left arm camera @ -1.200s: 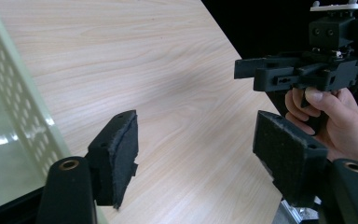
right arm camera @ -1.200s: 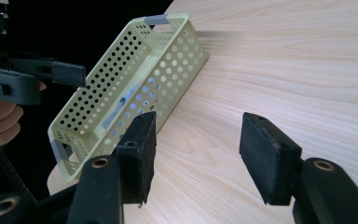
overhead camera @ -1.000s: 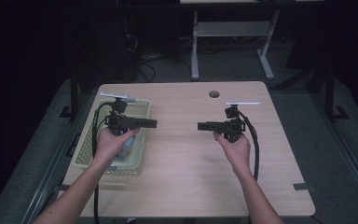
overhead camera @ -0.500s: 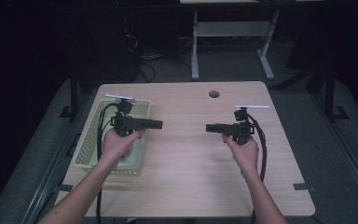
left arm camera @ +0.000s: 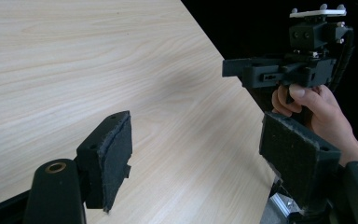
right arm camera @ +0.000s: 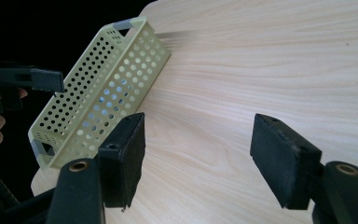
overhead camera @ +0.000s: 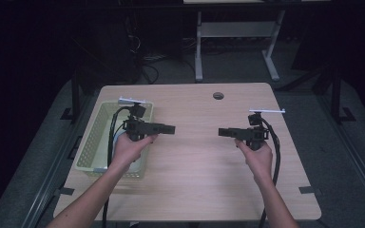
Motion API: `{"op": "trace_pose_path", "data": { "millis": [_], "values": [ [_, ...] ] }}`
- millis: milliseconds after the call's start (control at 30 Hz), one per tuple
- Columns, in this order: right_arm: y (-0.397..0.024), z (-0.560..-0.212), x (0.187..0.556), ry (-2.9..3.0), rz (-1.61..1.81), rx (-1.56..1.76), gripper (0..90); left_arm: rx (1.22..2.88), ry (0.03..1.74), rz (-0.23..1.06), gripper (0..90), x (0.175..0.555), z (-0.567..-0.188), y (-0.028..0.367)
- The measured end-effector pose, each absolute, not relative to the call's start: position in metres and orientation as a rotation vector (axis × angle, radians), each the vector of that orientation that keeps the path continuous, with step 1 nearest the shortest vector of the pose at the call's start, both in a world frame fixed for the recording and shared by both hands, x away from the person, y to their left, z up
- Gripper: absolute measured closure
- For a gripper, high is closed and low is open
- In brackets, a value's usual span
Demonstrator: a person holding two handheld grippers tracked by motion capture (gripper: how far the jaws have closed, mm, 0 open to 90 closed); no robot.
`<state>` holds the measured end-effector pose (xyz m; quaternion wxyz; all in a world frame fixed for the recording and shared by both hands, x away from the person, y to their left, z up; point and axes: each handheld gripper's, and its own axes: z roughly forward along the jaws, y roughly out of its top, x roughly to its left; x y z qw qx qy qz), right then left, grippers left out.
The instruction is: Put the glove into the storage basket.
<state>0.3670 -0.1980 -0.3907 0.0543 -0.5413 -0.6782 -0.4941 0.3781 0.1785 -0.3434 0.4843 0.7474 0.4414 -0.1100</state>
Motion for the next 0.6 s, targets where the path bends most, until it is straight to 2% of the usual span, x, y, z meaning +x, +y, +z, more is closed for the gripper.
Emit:
{"op": "trace_pose_path", "data": {
  "millis": [600],
  "values": [
    [-0.222,-0.396,0.357,-2.044,-1.483,-1.704,34.5,1.830,1.038,-0.282,24.1,0.372,-0.348,0.153]
  ]
}}
